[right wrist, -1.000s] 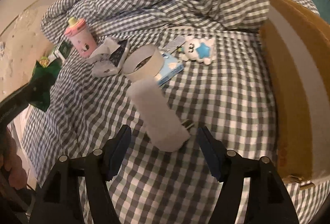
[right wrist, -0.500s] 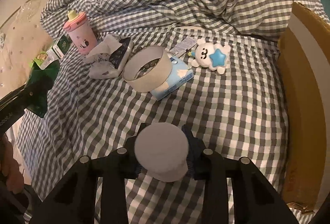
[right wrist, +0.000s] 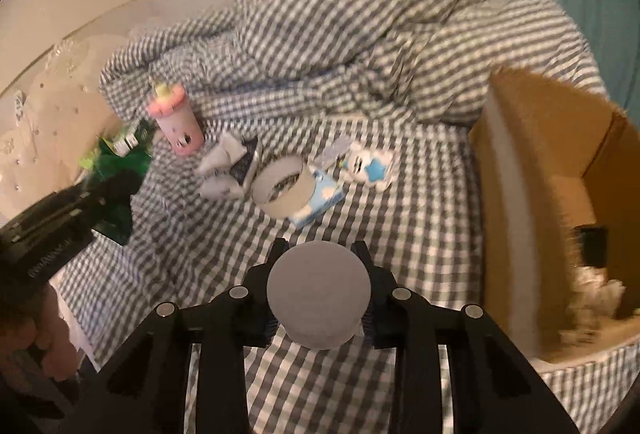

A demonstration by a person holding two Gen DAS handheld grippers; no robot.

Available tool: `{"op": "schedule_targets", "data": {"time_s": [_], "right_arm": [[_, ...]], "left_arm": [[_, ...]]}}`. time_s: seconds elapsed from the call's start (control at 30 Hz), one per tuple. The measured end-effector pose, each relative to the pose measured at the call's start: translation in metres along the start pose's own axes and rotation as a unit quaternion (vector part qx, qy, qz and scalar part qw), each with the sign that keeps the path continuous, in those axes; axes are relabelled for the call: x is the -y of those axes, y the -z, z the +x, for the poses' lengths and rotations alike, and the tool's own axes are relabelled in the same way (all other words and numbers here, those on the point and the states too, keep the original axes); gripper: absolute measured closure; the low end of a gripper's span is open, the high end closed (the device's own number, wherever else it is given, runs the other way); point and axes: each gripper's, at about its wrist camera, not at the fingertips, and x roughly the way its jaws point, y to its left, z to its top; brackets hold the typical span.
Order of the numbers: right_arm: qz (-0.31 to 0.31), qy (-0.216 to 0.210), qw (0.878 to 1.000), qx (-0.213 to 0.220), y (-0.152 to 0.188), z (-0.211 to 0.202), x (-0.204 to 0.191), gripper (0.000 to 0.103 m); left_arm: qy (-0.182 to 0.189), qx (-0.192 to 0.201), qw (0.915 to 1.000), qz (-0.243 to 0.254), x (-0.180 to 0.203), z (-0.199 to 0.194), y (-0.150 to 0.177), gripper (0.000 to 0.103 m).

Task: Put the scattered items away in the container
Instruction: 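Carry the snack bag and white cylinder to the box with both grippers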

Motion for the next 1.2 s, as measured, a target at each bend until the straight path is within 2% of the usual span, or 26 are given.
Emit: {"op": "schedule_targets", "data": {"time_s": [0.27, 0.47, 0.83, 1.2], "right_arm": [[-0.001, 0.012, 0.998, 0.067, -0.012, -0.083, 0.013, 0.072], [0.002, 0.027, 0.994, 0.103, -0.016, -0.13, 0.03, 0.072], [0.015, 0.055, 0.988, 0.144, -0.012, -0.189, 0.061, 0.072], [0.037, 0.093, 0.98, 0.174, -0.002, -0.24, 0.096, 0.072]], "left_arm": [[0.015, 0.034, 0.9993, 0.008, 0.032, -0.038, -0.015, 0.065], [0.027, 0.055, 0.9979, 0.02, 0.057, -0.059, -0.026, 0.065], [0.062, 0.079, 0.9939, 0.046, 0.108, -0.084, -0.038, 0.065], [0.11, 0.1, 0.9863, 0.072, 0.166, -0.102, -0.051, 0.065]]}}
